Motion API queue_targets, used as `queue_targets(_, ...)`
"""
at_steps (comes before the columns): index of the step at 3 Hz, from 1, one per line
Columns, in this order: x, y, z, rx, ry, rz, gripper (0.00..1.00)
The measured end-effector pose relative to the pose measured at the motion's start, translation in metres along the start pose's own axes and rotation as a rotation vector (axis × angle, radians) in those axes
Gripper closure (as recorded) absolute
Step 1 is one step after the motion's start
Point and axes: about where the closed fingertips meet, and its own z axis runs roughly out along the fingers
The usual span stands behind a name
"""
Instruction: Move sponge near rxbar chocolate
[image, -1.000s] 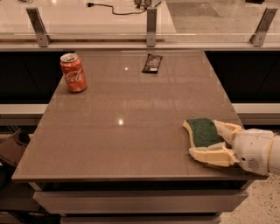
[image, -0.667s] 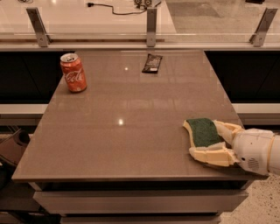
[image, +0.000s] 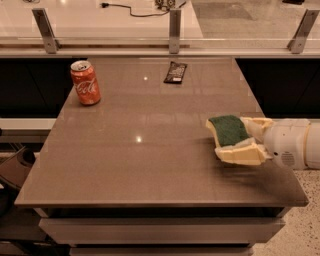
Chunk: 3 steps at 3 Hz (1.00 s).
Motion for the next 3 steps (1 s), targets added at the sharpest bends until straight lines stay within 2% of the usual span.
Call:
queue_targets(1,-0.040,-0.030,0.007,0.005,0.011,-0.052,1.00)
queue_targets(2,-0.082,-0.069,0.024,0.019,-0.004,-0.086,1.00)
queue_targets(3,-0.115,-0.111,0.050,0.034,-0.018,-0.088,1.00)
